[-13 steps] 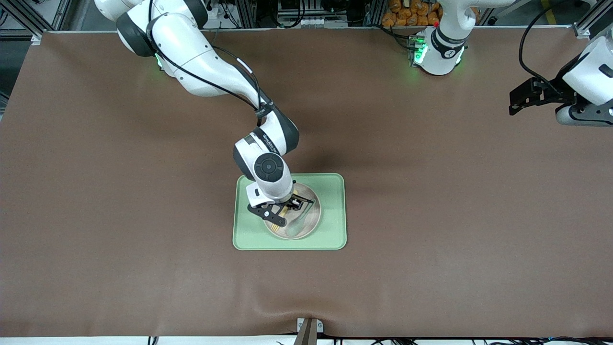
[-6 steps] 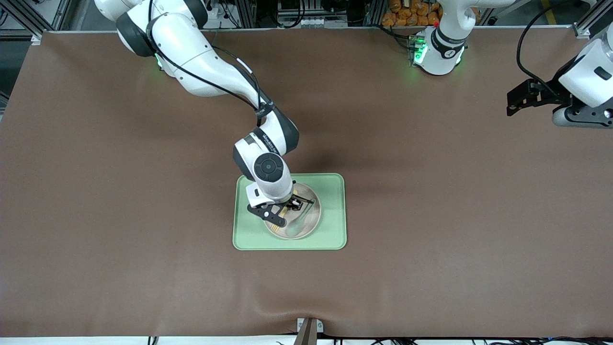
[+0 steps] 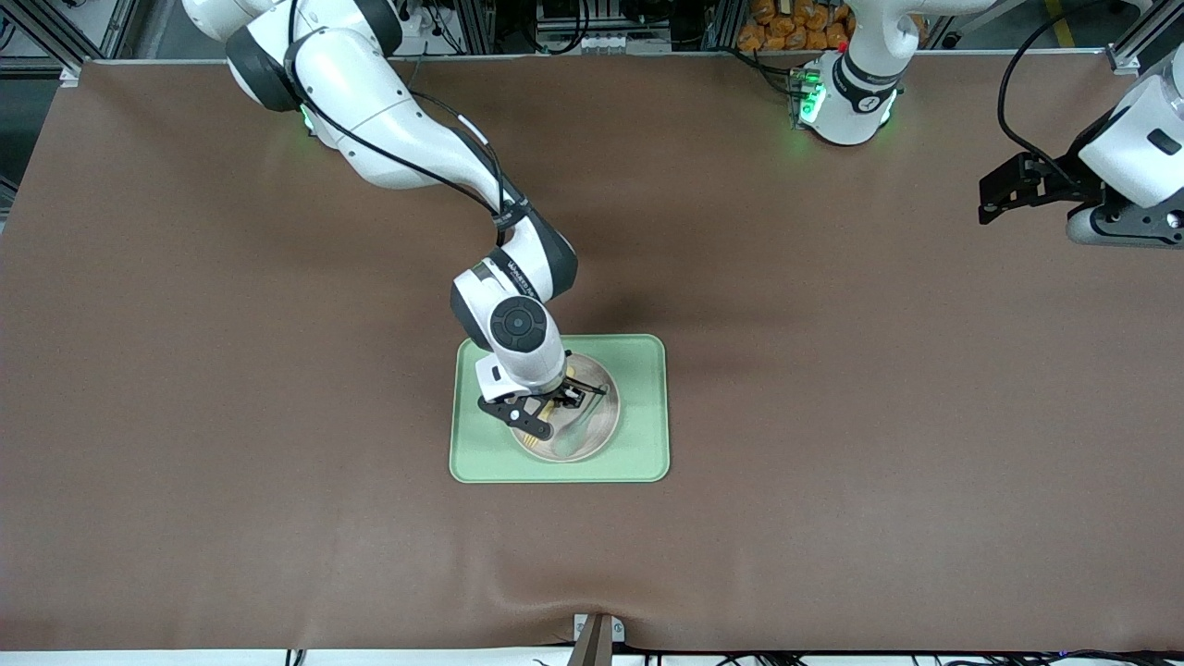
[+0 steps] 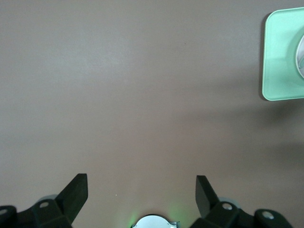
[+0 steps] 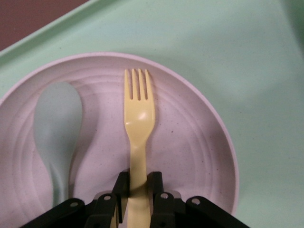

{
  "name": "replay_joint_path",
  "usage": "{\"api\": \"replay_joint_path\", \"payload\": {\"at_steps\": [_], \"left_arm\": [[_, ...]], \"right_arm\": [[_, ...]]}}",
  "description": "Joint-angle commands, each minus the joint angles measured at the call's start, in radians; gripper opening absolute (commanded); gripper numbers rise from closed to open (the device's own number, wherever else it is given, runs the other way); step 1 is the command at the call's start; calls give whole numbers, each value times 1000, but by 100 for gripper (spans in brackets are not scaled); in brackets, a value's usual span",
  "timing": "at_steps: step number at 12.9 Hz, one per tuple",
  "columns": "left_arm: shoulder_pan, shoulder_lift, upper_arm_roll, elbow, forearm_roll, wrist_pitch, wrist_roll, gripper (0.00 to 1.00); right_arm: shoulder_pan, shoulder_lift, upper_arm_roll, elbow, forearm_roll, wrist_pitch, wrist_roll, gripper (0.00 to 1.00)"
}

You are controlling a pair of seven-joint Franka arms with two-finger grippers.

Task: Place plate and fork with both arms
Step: 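Close the right gripper on the yellow fork handle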

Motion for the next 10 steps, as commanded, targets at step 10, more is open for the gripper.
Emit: {"api": "replay_joint_path", "payload": {"at_steps": [10], "left_arm": [[-4, 6, 2, 8, -8, 6, 0, 100]], "right_arm": [[-18, -20, 10, 121, 7, -162, 6, 0]]}}
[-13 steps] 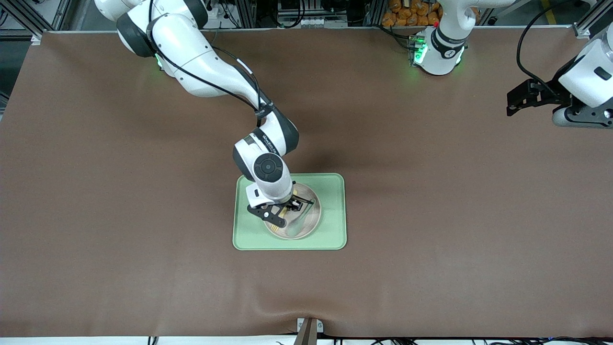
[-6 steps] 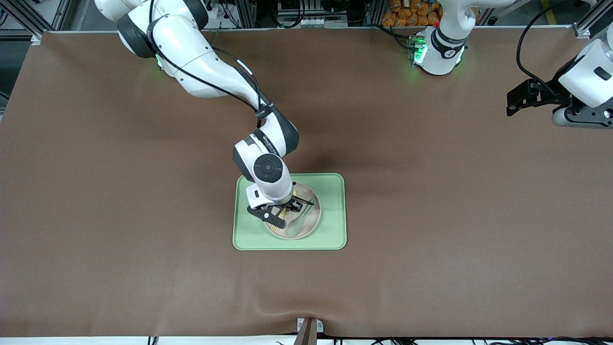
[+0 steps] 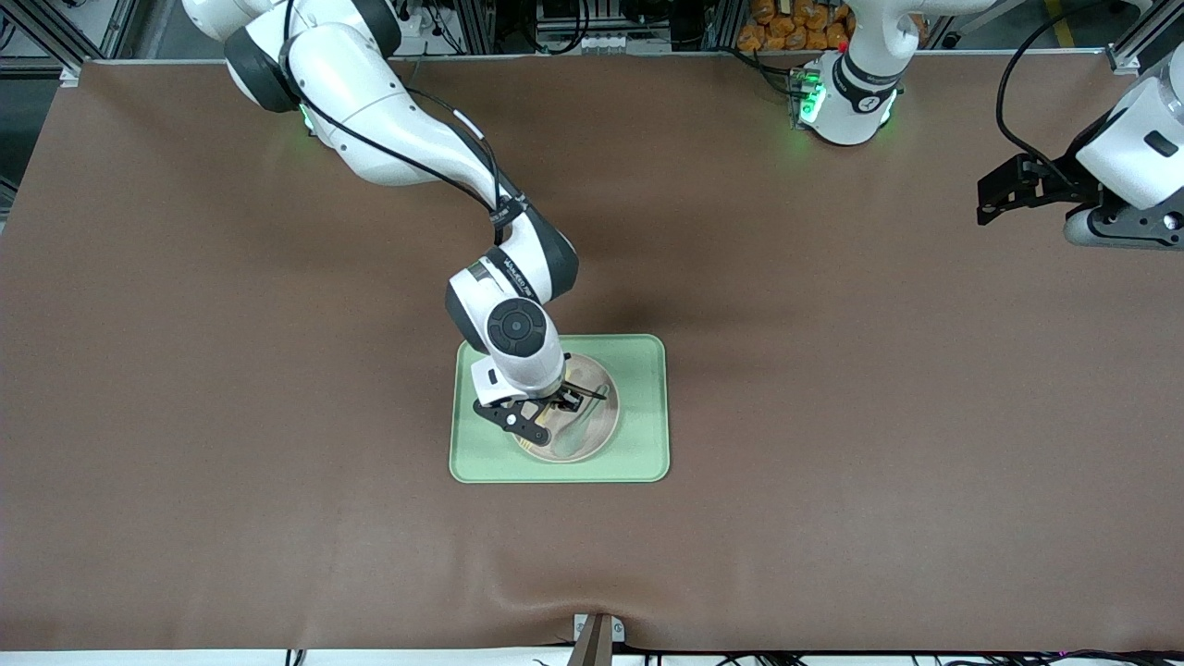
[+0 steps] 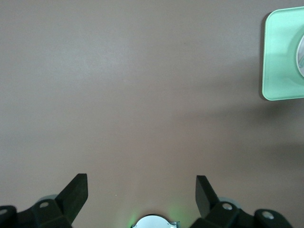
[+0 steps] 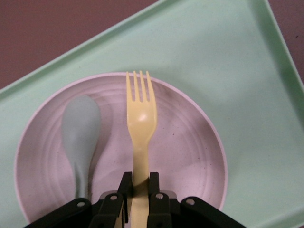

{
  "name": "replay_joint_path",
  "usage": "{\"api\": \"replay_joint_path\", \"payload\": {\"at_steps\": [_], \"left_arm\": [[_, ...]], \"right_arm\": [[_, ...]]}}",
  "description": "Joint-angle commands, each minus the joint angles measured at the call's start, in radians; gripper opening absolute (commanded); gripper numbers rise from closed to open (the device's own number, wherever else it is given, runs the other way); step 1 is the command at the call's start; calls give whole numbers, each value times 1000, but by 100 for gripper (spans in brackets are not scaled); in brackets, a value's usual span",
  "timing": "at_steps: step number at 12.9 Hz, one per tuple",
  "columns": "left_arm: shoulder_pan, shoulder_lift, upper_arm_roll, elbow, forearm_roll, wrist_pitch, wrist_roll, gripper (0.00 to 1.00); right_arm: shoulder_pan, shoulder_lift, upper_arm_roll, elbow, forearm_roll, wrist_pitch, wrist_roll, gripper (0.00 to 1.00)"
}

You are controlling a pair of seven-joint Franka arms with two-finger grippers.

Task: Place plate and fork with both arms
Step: 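Carry the fork off the plate onto the tray with the right gripper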

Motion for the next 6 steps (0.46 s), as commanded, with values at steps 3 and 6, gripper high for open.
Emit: {"api": "replay_joint_path", "payload": {"at_steps": [3, 6], "left_arm": [[-4, 3, 2, 6, -8, 5, 0, 100], [-2, 3, 2, 8, -11, 5, 0, 100]], "right_arm": [[-44, -45, 13, -4, 12, -46, -162, 0], [-88, -73, 14, -64, 14, -45, -343, 0]]}}
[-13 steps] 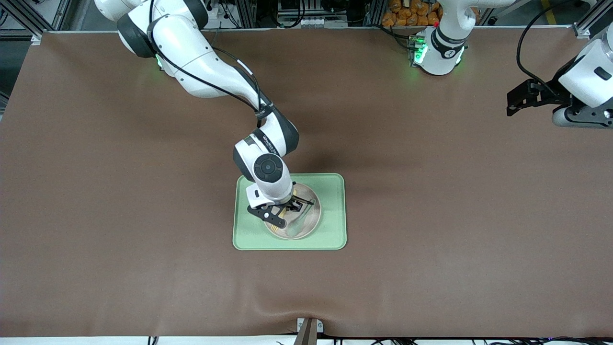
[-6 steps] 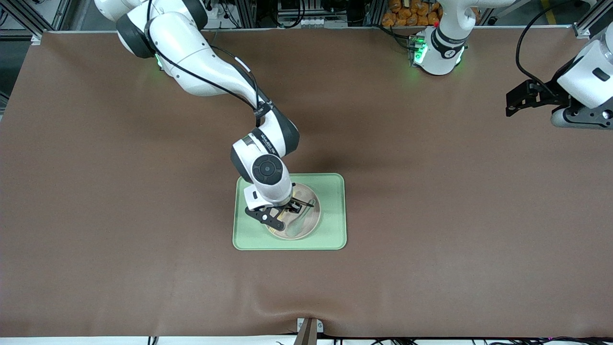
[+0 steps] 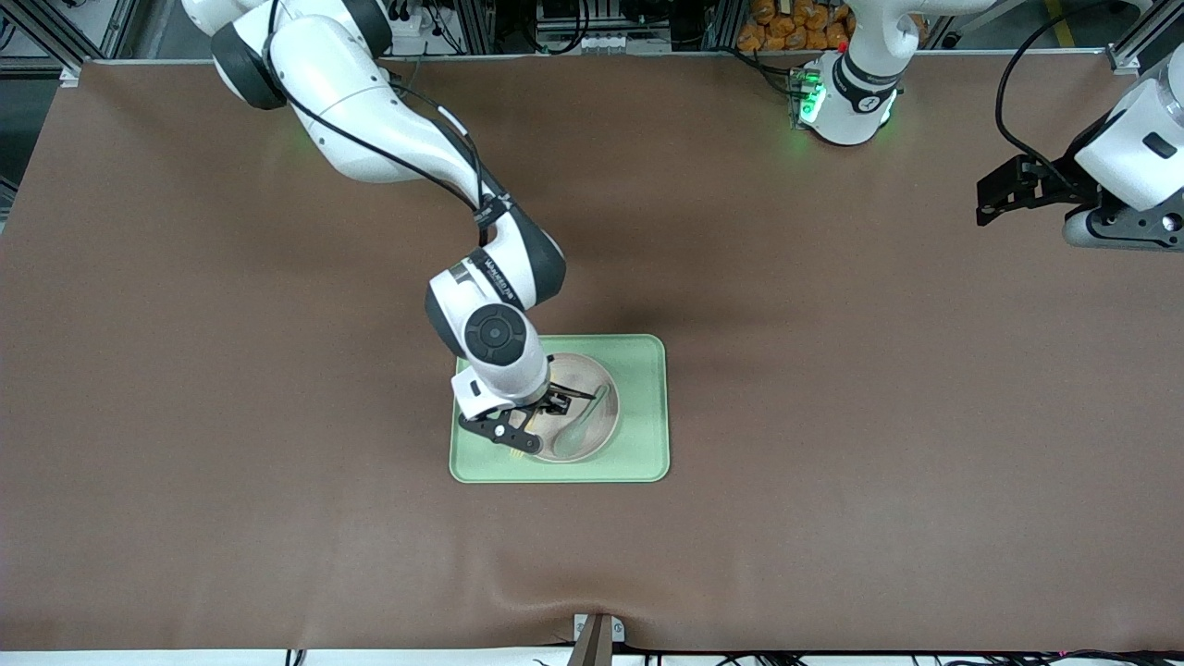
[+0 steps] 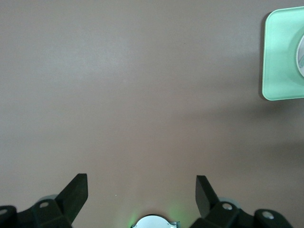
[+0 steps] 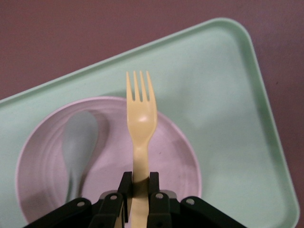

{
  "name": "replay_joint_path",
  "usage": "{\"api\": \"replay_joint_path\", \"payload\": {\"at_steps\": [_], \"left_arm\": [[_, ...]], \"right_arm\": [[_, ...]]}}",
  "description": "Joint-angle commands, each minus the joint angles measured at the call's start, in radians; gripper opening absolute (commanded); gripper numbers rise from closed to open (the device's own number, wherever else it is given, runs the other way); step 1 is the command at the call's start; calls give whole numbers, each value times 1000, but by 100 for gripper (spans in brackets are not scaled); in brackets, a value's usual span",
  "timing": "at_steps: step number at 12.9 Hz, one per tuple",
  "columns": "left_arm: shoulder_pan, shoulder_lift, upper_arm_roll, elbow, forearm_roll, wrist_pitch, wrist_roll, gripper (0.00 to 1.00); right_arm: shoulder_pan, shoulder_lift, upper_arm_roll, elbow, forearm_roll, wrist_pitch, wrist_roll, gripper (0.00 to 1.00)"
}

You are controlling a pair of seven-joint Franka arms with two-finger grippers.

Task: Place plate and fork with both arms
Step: 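Carry the fork off the plate onto the tray with the right gripper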

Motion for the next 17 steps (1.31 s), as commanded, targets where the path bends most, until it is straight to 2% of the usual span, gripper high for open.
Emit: {"api": "replay_joint_path", "payload": {"at_steps": [1, 6, 9, 12, 17], "left_arm": [[-4, 2, 2, 8, -11, 4, 0, 100], [-1, 2, 2, 6, -8, 4, 0, 100], [-7, 9, 2, 6, -8, 4, 0, 100], [-7, 9, 2, 6, -8, 4, 0, 100], [-5, 14, 2, 6, -6, 4, 0, 100]], "right_arm": [[-62, -67, 17, -104, 21, 2, -187, 0], [-133, -177, 19, -271, 27, 14, -371, 0], [-138, -196, 30, -381, 52, 153, -381, 0], [-113, -182, 28, -397, 52, 229, -368, 0], [-113, -168, 28, -417, 46, 270, -373, 0]]}}
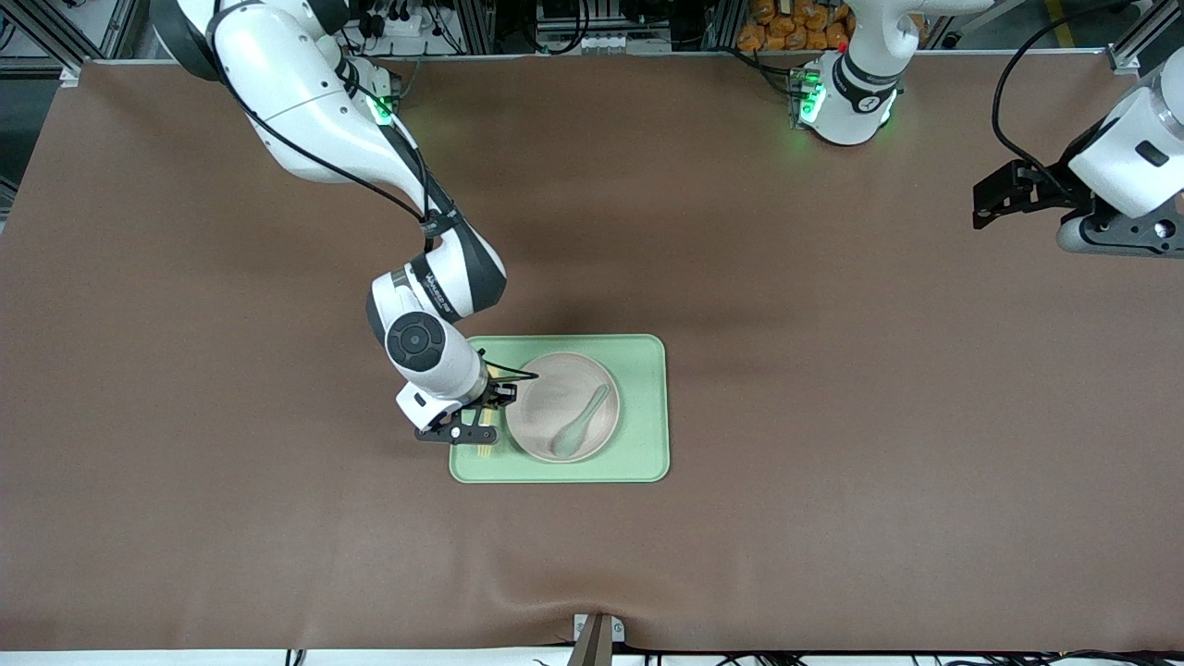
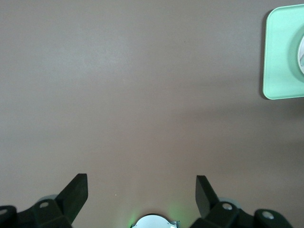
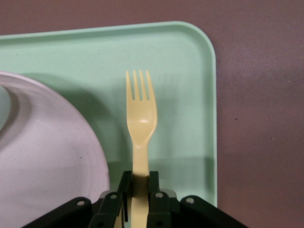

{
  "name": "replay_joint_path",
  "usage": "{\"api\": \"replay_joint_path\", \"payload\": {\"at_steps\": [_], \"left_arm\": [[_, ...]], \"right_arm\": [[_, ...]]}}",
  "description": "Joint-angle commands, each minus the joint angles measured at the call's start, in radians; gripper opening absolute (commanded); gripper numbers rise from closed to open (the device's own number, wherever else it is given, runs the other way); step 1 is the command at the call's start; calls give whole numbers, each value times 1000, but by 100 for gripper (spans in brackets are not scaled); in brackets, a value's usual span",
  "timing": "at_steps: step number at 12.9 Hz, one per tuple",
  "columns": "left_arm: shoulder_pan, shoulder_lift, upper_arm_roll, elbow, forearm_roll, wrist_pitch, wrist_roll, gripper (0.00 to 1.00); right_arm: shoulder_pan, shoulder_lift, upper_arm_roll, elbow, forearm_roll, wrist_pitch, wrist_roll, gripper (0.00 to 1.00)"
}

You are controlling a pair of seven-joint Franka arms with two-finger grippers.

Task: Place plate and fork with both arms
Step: 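Carry the fork off the plate onto the tray with the right gripper, then lower the fork onto the tray beside the plate and open the right gripper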

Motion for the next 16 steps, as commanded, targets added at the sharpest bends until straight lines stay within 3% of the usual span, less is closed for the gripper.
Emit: {"api": "replay_joint_path", "payload": {"at_steps": [1, 4, 6, 8, 11, 14, 16], "left_arm": [[-4, 3, 3, 6, -6, 4, 0, 100], [-7, 5, 3, 6, -6, 4, 0, 100], [-7, 5, 3, 8, -6, 7, 0, 100], [-5, 6, 3, 5, -6, 13, 0, 100], [-10, 11, 0, 6, -6, 15, -4, 100], [-8, 11, -2, 5, -9, 20, -4, 100], [-7, 11, 0, 5, -11, 20, -4, 100]], "right_arm": [[-6, -18, 4, -52, 3, 43, -11, 0], [-4, -18, 3, -69, -1, 62, -12, 2], [-4, -18, 3, -84, -1, 79, -12, 24], [-4, -18, 3, -83, -1, 76, -8, 61], [-18, -31, 1, -68, -1, 42, -15, 67], [-33, -59, -2, 15, -1, -120, -17, 68], [-53, -103, -2, 15, 0, -164, -34, 71]]}}
